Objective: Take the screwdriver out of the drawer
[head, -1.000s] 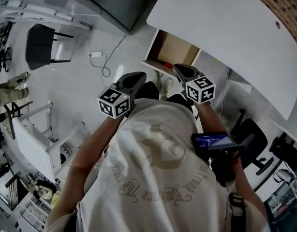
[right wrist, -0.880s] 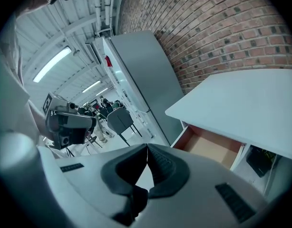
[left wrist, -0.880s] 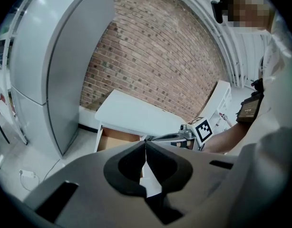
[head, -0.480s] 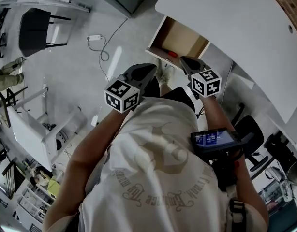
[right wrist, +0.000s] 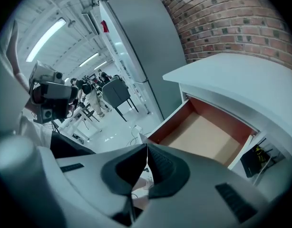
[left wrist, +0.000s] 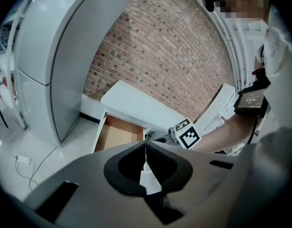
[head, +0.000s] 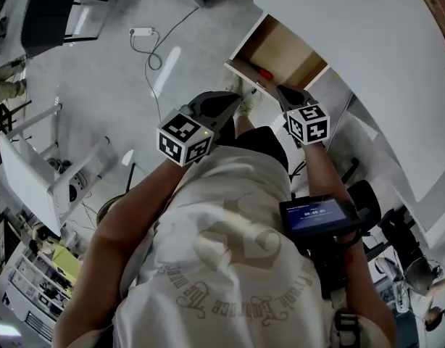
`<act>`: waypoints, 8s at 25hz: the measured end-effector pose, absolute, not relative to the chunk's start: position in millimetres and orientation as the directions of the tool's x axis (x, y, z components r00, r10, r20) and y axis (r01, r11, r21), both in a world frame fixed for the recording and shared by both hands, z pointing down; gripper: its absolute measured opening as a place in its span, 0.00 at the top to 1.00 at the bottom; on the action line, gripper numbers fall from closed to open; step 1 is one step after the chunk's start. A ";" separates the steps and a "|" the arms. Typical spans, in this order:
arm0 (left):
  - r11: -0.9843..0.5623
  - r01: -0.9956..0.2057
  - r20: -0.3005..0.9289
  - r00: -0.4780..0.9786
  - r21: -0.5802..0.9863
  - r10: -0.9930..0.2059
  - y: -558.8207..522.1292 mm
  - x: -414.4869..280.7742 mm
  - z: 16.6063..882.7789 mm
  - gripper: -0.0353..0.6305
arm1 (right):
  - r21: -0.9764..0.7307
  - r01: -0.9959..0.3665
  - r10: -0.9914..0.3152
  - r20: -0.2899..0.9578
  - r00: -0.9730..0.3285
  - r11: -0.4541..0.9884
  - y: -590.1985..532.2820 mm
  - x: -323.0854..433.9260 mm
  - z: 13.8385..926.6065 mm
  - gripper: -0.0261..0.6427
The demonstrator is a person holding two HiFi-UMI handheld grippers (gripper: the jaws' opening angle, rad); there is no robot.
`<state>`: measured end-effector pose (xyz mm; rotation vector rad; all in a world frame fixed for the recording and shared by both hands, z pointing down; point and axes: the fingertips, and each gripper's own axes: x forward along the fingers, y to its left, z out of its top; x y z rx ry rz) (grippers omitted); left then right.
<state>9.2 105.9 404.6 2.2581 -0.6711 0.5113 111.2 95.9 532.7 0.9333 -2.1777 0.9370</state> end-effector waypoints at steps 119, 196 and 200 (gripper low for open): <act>-0.380 -0.667 0.547 0.744 0.641 -0.384 59.8 -51.0 507.2 0.91 | -0.411 -0.605 0.281 0.911 -0.301 0.682 78.5 98.9 755.3 0.82; -0.709 -0.468 0.452 0.862 0.528 -0.232 25.4 -21.3 385.6 0.91 | -0.136 -0.844 -0.313 0.888 -0.336 0.519 109.1 140.8 533.3 0.92; -0.679 -0.508 0.467 0.843 0.530 -0.266 28.2 -31.7 393.9 0.91 | -0.146 -0.807 -0.250 0.906 -0.341 0.572 105.3 137.1 550.2 0.92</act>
